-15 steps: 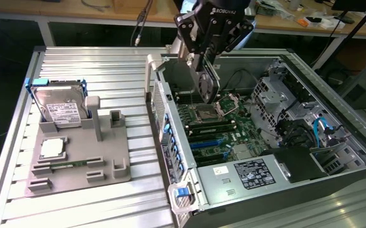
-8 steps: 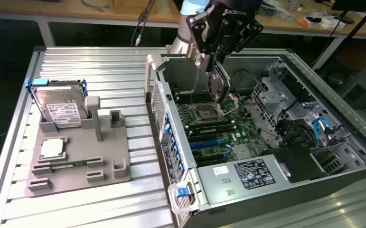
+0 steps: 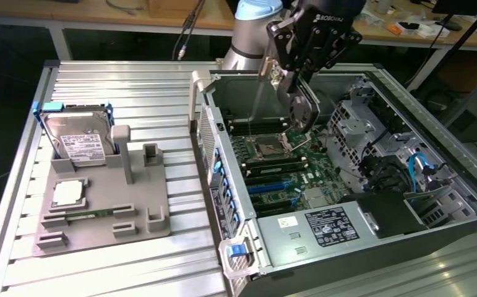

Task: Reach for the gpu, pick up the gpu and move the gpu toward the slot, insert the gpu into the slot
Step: 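Pick up the gpu and move the gpu toward the slot, then insert the gpu into the slot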

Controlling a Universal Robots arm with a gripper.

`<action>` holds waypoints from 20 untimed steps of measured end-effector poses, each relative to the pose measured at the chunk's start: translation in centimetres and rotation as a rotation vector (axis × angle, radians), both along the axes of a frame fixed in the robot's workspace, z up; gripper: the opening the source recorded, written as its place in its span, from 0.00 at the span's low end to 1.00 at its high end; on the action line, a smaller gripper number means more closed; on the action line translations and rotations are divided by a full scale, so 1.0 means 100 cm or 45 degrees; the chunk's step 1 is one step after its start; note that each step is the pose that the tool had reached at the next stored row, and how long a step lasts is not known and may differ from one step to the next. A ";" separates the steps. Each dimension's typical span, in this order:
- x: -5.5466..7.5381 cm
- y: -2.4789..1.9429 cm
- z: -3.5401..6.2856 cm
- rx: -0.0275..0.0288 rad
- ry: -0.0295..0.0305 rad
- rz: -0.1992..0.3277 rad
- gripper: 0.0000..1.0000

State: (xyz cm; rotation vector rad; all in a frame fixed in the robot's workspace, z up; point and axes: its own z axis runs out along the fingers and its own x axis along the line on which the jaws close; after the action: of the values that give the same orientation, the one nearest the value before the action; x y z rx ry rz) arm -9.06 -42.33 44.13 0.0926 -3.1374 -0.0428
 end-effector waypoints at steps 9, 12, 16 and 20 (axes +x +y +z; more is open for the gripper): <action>0.034 0.0000 -0.0013 0.0001 0.0000 0.000 0.27; 0.046 0.0000 -0.0018 0.0000 0.0000 0.000 0.27; 0.049 0.0000 -0.0019 0.0001 0.0000 0.000 0.27; 0.049 0.0000 -0.0019 0.0000 -0.0001 0.000 0.27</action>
State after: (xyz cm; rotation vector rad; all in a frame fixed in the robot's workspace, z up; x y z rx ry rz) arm -4.17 -42.33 43.94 0.0926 -3.1374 -0.0428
